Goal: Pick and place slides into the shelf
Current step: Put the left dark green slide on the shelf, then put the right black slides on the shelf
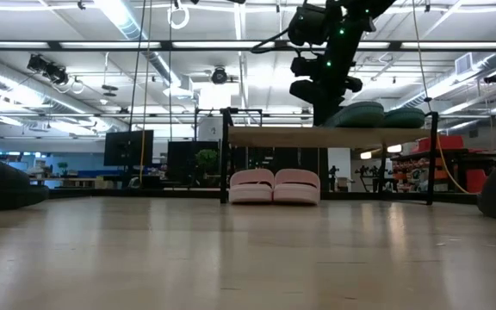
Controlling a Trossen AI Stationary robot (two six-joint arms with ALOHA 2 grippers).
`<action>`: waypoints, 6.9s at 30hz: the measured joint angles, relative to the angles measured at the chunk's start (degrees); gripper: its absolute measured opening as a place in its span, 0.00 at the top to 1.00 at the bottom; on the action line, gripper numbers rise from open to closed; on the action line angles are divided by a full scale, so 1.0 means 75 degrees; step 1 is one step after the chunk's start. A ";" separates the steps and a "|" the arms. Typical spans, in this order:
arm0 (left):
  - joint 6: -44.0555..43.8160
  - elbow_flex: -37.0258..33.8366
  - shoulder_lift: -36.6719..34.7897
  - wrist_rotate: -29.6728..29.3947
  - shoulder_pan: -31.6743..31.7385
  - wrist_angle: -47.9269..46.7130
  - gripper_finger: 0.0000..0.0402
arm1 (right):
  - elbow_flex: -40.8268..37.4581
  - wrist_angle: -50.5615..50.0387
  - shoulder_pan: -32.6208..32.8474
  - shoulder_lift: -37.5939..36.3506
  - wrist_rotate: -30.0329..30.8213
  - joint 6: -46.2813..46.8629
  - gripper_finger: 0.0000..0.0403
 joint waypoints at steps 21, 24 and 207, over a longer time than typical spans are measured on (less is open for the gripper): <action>-0.0040 0.0001 0.0000 0.0000 0.0000 -0.0250 0.97 | -0.0006 0.0055 0.0145 -0.0196 0.0150 -0.0157 0.99; -0.0042 0.0002 0.0000 0.0000 0.0000 -0.0250 0.94 | -0.0006 0.0041 0.0308 -0.0476 0.0136 -0.0164 0.99; -0.1503 0.0000 0.0003 0.0000 -0.3962 -0.3355 0.96 | 0.0982 0.0120 0.0215 0.0817 0.1695 -0.3799 0.68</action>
